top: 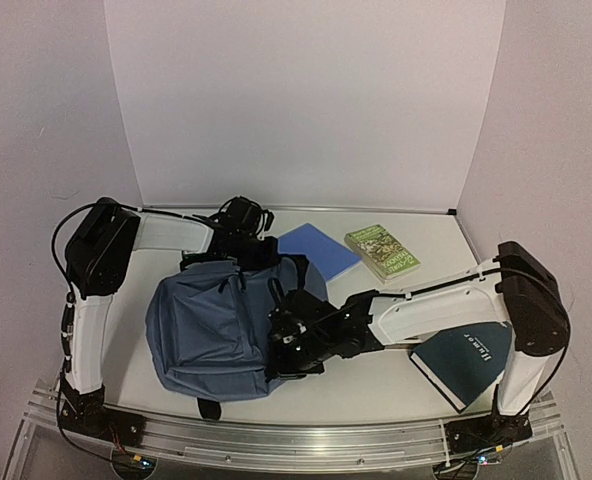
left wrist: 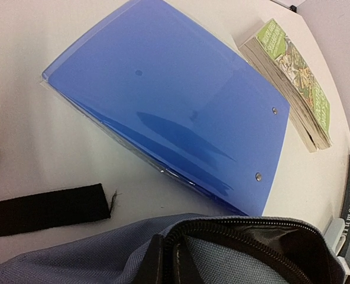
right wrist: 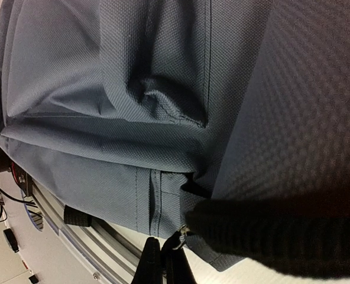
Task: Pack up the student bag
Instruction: Unzip the student bag at the center of the board.
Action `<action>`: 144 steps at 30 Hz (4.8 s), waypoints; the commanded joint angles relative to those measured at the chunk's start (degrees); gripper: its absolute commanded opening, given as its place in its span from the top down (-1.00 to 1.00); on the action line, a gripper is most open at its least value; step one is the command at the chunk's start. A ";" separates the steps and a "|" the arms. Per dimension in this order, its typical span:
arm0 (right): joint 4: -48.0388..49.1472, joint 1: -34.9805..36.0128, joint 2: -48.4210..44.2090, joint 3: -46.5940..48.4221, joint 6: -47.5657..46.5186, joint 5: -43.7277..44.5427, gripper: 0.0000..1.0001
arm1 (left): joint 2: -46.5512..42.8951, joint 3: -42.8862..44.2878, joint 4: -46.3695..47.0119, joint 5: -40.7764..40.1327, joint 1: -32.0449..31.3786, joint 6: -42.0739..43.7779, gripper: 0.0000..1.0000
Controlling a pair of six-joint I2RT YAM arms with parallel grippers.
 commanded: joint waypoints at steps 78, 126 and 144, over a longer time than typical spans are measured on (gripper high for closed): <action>-0.51 -21.13 -10.00 -3.33 -15.74 4.90 -0.16 | -14.82 -12.77 6.44 13.39 -9.29 -14.10 -0.77; 8.37 -17.34 -5.79 -1.43 -15.07 5.27 -0.22 | -22.93 -16.16 -0.23 6.80 -9.96 -13.22 -0.64; 8.67 -14.93 -5.24 0.10 -14.67 7.82 -0.40 | -19.95 -14.60 -6.86 8.96 -9.87 -12.12 -0.19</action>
